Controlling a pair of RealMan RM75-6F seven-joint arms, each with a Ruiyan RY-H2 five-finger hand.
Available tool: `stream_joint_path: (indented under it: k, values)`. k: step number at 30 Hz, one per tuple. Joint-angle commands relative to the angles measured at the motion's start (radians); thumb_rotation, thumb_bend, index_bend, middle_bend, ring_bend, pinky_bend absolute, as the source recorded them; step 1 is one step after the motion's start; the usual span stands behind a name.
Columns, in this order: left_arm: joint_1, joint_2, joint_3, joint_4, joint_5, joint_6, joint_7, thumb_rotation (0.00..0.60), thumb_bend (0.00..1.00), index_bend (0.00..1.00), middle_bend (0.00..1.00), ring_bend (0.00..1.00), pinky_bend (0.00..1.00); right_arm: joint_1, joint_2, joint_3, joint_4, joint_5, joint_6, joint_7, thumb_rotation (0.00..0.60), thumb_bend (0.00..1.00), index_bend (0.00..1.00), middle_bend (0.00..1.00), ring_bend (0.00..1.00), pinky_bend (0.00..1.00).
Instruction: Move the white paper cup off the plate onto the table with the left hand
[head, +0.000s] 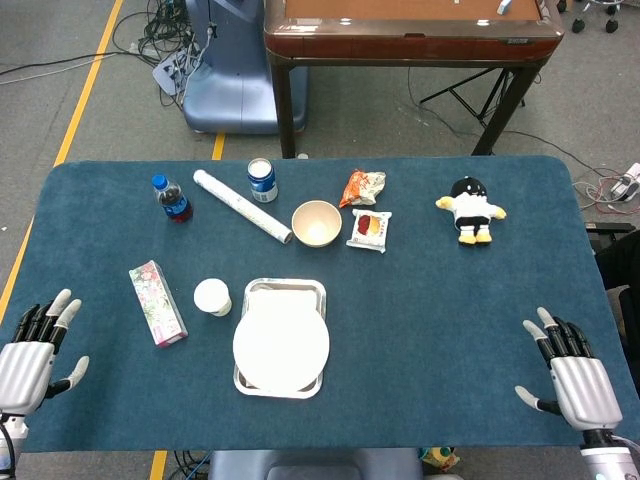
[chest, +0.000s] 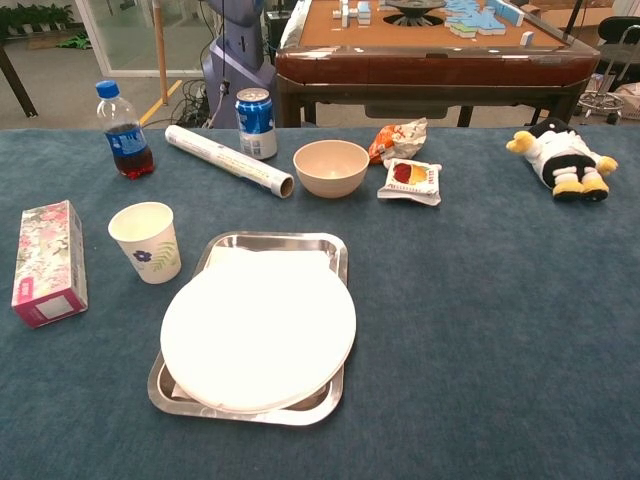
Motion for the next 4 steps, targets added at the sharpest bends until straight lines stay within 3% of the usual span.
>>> stream_joint_path:
  k: [1,4]
  values:
    - [-0.001,0.001,-0.005,-0.002,0.000,-0.006,-0.002,0.600,0.32,0.00,0.00,0.00,0.00,0.001,-0.001,0.002,0.001,0.003,-0.006,-0.001,0.600,0.22,0.00,0.00,0.00,0.00]
    - [-0.001,-0.002,-0.007,0.004,0.002,-0.014,-0.004,0.600,0.32,0.00,0.00,0.00,0.00,0.003,-0.005,0.002,0.002,0.004,-0.013,-0.008,0.600,0.22,0.00,0.00,0.00,0.00]
